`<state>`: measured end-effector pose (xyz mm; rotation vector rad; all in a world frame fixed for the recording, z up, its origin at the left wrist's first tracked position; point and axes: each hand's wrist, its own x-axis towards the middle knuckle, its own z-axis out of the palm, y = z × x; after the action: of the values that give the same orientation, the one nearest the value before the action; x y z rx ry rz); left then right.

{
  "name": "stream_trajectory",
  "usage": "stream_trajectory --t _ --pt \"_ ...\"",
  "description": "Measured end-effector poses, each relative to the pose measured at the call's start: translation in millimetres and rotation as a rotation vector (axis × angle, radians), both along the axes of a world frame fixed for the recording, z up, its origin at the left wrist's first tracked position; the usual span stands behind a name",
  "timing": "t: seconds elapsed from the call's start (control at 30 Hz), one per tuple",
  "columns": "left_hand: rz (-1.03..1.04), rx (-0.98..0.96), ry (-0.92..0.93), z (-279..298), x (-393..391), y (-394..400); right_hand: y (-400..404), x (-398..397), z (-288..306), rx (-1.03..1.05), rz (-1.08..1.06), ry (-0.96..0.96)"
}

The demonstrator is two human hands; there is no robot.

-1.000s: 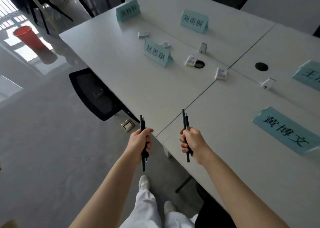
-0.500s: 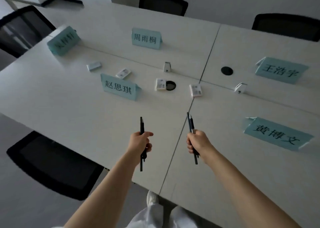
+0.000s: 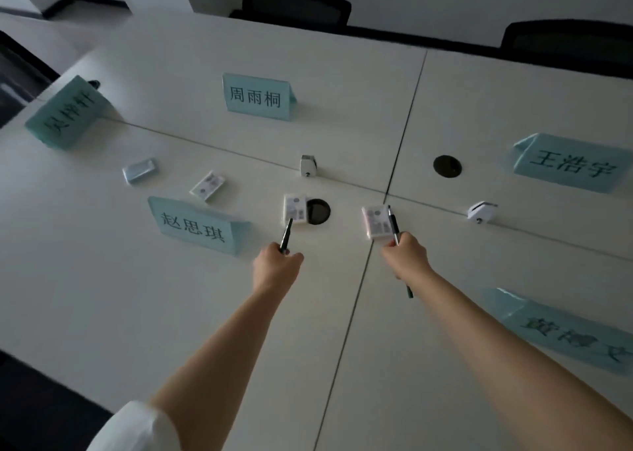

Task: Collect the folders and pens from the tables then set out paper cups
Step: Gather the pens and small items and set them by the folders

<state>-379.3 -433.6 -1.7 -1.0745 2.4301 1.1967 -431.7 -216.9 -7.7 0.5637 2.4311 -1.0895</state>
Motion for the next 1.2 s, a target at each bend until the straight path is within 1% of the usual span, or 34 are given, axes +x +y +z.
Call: stream_trajectory --t 0.1,0.2,0.33,0.4,0.53,0.67,0.77,0.83,0.9,1.03,1.2 --pt "-0.069 -0.128 -0.047 -11.4 -37.4 5.4 1.3 -32.7 -14.2 0.101 0.070 0.009" --pt "-0.093 -0.238 -0.099 -23.9 -78.1 9.2 2.0 -54.7 -30.1 0.167 0.056 -0.032" --pt "-0.109 -0.375 -0.120 -38.2 -120.0 8.6 -5.5 -71.0 -48.1 0.260 0.077 -0.015" --pt "-0.107 -0.407 -0.141 -47.5 -134.1 3.0 -13.0 -77.0 -54.2 0.284 0.062 -0.022" --pt "-0.163 -0.418 -0.215 -64.9 -145.7 -7.4 -25.6 -83.7 -61.4 0.357 0.052 -0.017" --pt "-0.204 -0.408 -0.204 -72.4 -143.8 -16.5 -35.4 -86.5 -62.6 0.393 0.021 -0.048" --pt "-0.235 -0.366 -0.219 -69.5 -143.3 -24.4 -40.0 -88.1 -57.8 0.427 0.016 -0.129" --pt "-0.237 -0.301 -0.230 -64.1 -142.4 -35.4 -51.0 -87.3 -51.1 0.437 0.032 -0.145" --pt "-0.259 -0.244 -0.216 -55.0 -142.4 -43.1 -64.4 -85.7 -41.9 0.413 0.030 -0.128" --pt "-0.293 -0.208 -0.103 -23.3 -145.3 -77.0 -115.9 -88.2 -21.6 0.313 0.064 -0.095" --pt "-0.245 -0.220 -0.005 4.4 -154.9 -161.6 -203.2 -100.7 -2.4 0.176 0.113 -0.079"
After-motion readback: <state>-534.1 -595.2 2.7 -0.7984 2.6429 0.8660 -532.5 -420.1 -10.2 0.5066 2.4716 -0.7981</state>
